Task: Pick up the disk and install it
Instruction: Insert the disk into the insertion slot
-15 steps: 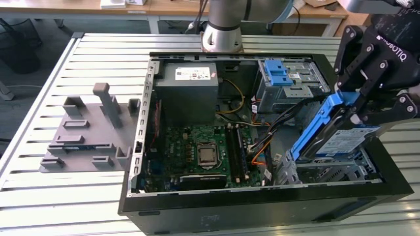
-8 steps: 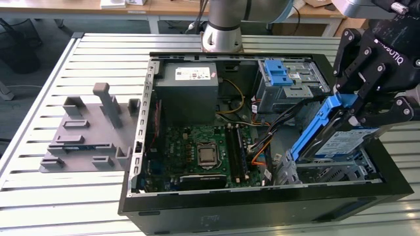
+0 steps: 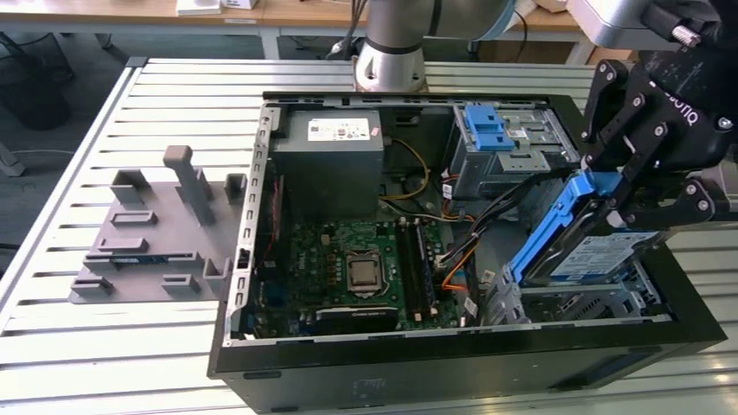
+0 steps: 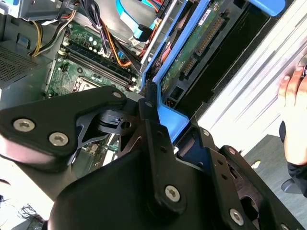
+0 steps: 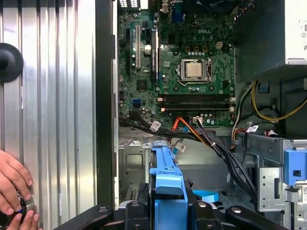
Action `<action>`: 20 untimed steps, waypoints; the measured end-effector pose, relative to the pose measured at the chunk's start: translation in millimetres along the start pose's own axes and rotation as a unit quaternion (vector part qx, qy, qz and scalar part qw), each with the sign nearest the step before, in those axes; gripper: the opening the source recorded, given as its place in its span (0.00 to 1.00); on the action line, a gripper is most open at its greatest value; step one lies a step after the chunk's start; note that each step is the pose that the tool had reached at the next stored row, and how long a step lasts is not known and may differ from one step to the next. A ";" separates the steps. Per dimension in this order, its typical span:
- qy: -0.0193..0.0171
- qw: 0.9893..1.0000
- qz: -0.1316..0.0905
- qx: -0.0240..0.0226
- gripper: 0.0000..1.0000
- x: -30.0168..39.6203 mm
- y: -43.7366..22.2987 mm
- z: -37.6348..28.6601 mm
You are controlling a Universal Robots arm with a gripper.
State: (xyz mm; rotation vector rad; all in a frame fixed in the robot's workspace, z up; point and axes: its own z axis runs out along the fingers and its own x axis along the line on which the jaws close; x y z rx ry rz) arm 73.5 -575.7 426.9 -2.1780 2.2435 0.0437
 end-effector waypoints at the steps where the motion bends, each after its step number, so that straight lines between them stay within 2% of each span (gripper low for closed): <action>1: 0.000 1.000 0.000 0.000 0.36 0.0 0.0 1.0; 20: 0.000 1.000 0.000 0.000 0.36 0.5 -0.2 18.5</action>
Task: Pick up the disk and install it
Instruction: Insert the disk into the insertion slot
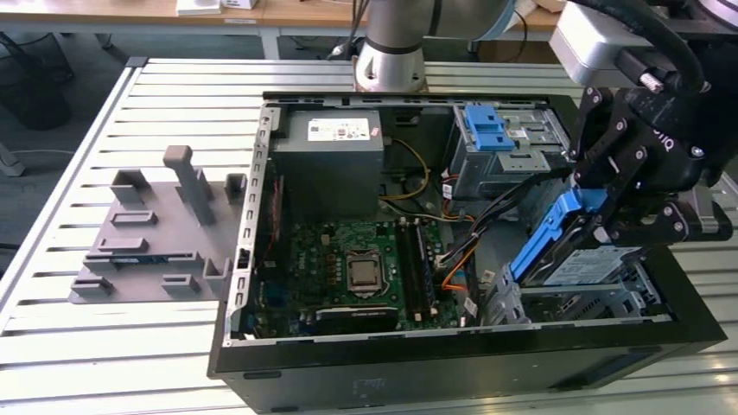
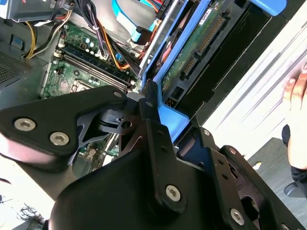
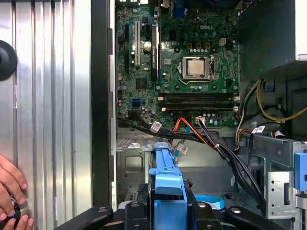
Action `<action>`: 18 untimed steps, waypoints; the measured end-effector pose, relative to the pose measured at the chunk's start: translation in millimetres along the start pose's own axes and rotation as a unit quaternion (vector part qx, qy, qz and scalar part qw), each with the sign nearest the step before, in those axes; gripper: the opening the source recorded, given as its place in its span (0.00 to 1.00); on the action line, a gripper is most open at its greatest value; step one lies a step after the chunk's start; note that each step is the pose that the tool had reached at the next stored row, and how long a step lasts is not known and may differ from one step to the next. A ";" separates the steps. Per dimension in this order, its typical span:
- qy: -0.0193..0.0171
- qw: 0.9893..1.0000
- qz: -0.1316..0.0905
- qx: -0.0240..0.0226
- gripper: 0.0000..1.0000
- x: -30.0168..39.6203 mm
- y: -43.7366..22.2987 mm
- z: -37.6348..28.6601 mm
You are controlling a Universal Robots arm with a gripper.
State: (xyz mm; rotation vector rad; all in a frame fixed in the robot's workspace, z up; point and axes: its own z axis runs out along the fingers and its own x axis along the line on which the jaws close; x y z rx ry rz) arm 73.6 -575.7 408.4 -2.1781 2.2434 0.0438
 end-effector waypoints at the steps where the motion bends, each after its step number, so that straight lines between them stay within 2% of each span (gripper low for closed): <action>1: 0.000 1.000 0.000 0.000 0.36 0.0 0.0 0.9; 18: 0.000 1.000 0.000 0.000 0.36 0.4 -0.3 15.5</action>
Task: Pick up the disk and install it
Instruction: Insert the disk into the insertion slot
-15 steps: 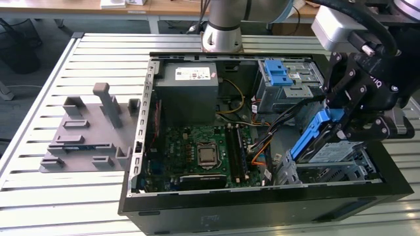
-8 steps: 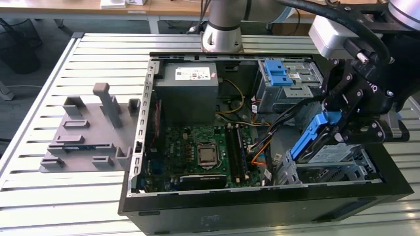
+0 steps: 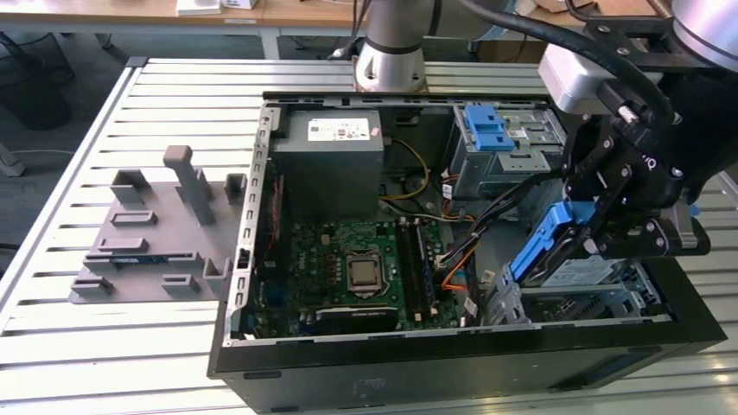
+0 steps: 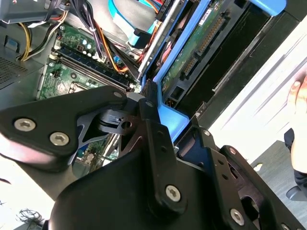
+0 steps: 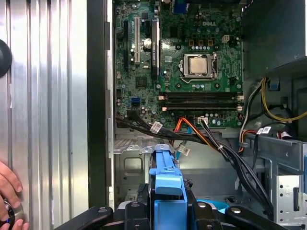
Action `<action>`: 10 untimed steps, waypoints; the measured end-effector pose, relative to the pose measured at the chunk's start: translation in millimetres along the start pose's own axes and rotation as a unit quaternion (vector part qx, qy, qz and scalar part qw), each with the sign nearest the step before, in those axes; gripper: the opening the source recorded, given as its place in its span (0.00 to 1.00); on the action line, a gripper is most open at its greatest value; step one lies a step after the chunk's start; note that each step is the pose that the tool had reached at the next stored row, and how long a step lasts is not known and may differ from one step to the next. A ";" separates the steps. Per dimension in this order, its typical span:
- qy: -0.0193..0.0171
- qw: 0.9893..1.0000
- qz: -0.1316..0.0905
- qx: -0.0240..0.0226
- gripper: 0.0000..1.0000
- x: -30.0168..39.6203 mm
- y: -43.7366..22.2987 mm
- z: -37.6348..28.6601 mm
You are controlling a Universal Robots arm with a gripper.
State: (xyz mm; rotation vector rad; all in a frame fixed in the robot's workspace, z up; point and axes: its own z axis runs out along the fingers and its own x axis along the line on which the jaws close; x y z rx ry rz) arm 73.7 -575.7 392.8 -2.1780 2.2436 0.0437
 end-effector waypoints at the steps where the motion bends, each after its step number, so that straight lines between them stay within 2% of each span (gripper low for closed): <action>1: 0.000 1.000 0.000 0.000 0.36 0.0 0.0 0.8; 10: 0.000 1.000 0.000 0.000 0.36 0.2 -0.3 7.7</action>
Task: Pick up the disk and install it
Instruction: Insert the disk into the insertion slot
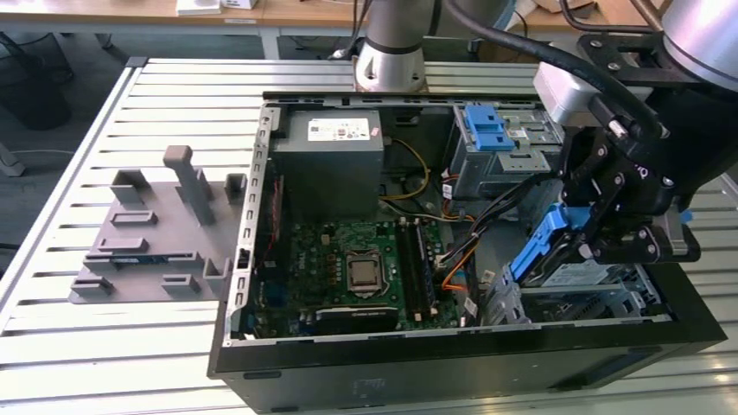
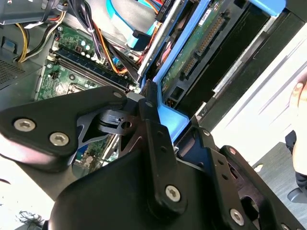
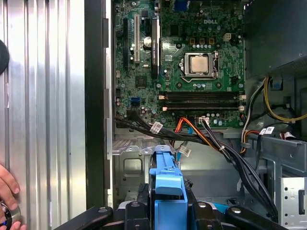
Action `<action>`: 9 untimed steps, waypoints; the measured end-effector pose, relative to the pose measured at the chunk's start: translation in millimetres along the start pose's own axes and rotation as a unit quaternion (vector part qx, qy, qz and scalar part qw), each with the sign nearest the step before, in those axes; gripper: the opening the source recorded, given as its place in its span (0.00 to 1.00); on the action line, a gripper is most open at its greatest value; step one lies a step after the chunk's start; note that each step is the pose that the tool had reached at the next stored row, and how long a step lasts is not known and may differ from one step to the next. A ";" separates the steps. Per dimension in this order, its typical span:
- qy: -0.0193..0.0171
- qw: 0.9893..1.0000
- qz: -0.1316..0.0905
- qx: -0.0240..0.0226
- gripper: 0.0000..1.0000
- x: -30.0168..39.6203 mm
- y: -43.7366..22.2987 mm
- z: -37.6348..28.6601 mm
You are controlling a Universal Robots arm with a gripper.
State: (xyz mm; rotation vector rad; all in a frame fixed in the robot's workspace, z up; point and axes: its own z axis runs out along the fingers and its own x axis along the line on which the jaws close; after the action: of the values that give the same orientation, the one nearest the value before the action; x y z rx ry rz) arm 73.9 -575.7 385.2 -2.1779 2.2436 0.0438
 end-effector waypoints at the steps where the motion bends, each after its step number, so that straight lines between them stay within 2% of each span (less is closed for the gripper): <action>1: 0.000 1.000 0.000 0.000 0.36 0.0 0.0 0.7; 9: 0.000 1.000 0.000 0.000 0.36 0.2 -0.2 6.7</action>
State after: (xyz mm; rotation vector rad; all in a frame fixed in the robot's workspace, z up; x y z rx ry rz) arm 74.0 -575.7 378.5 -2.1778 2.2437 0.0437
